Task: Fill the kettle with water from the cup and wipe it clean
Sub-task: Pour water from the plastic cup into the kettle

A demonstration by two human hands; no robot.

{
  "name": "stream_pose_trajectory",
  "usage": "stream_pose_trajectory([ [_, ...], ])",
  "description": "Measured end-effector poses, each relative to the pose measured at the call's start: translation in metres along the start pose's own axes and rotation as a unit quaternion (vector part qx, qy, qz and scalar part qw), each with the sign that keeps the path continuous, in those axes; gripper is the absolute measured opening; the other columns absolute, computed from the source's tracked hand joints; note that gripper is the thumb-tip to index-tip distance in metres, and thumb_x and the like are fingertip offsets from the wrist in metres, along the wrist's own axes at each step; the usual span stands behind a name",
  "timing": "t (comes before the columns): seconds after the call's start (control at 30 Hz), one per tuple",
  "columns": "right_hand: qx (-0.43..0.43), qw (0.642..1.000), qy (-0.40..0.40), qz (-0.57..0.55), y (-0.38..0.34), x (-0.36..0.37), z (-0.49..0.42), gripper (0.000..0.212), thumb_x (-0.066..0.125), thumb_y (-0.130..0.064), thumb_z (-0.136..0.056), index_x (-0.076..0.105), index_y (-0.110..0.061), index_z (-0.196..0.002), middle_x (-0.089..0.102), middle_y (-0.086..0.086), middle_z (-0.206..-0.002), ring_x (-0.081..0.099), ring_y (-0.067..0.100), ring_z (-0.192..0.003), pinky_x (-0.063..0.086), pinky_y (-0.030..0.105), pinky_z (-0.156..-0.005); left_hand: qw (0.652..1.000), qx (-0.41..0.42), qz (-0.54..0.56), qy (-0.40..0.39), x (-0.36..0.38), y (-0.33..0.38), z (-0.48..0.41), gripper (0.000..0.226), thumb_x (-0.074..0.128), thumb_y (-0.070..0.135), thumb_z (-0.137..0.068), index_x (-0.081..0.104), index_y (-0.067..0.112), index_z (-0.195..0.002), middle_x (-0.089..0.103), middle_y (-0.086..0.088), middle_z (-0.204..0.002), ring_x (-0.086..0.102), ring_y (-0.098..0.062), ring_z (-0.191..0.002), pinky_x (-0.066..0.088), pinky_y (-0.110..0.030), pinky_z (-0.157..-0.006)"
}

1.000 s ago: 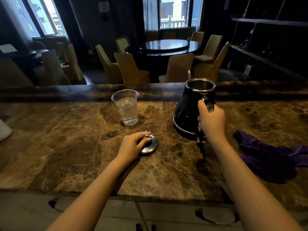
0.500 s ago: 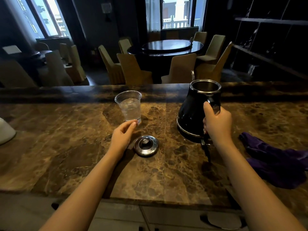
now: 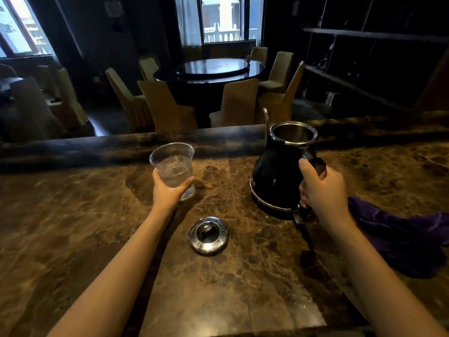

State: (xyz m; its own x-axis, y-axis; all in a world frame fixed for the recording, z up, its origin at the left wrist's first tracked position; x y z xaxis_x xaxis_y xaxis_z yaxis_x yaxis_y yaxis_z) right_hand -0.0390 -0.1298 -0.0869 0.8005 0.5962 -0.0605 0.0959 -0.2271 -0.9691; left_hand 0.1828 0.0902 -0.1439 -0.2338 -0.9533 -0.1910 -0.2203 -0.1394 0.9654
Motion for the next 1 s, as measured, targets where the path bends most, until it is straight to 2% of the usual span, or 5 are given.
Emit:
stream_pose_trajectory([
  [0.3,-0.018,1.000,-0.005,0.005,0.000,0.001,-0.001,0.042,0.052,-0.029,-0.090,0.042,-0.022,-0.051,0.041,-0.006,-0.033,0.038,0.010,-0.032,0.033,0.025,-0.037,0.999,0.016,0.037,-0.037,0.014,0.004,-0.015,0.079,0.079,0.021,-0.066,0.032,0.020,-0.129,0.050,-0.004,-0.129,0.052,-0.020,-0.114,0.044,-0.040,-0.099],
  [0.6,-0.020,1.000,0.012,0.002,0.000,0.000,-0.001,0.042,0.055,-0.028,-0.089,0.048,-0.026,-0.047,0.045,-0.005,-0.036,0.040,0.010,-0.033,0.032,0.021,-0.033,0.987,0.124,-0.026,-0.103,0.044,0.076,-0.029,0.083,0.081,0.034,-0.061,0.034,0.025,-0.128,0.046,0.010,-0.117,0.048,-0.005,-0.102,0.036,-0.007,-0.069],
  [0.83,-0.001,1.000,-0.002,-0.016,0.001,0.000,-0.001,0.036,0.055,-0.028,-0.088,0.047,-0.023,-0.054,0.044,-0.004,-0.036,0.040,0.009,-0.032,0.032,0.022,-0.033,0.951,0.210,-0.115,-0.195,0.074,0.127,-0.029,0.075,0.080,0.041,-0.060,0.039,0.033,-0.122,0.049,0.022,-0.105,0.048,0.012,-0.087,0.036,-0.002,-0.065],
  [0.93,0.002,0.999,-0.002,-0.033,0.001,0.001,-0.001,0.039,0.056,-0.026,-0.089,0.045,-0.024,-0.051,0.043,-0.006,-0.035,0.039,0.010,-0.031,0.031,0.020,-0.033,0.940,0.227,-0.138,-0.215,0.086,0.142,-0.028,0.073,0.080,0.043,-0.058,0.041,0.034,-0.119,0.051,0.028,-0.098,0.050,0.011,-0.086,0.037,-0.005,-0.065],
  [1.0,0.002,0.999,-0.001,-0.036,0.001,0.001,-0.001,0.042,0.057,-0.025,-0.088,0.046,-0.026,-0.048,0.044,-0.006,-0.034,0.040,0.009,-0.031,0.031,0.019,-0.033,0.935,0.230,-0.148,-0.225,0.091,0.148,-0.029,0.075,0.080,0.042,-0.058,0.041,0.031,-0.121,0.053,0.023,-0.102,0.051,0.007,-0.088,0.037,-0.007,-0.068],
])
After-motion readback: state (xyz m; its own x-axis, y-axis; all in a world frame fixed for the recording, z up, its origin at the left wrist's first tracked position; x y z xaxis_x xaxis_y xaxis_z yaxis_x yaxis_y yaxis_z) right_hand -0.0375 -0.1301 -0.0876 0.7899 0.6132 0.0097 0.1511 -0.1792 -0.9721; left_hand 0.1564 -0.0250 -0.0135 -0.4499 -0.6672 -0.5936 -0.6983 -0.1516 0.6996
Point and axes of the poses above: each hand's wrist, its own z-axis away from the middle knuckle, its own x-axis out of the palm, y = z × x, the point moved 2 cm from there along -z, towards the middle knuckle
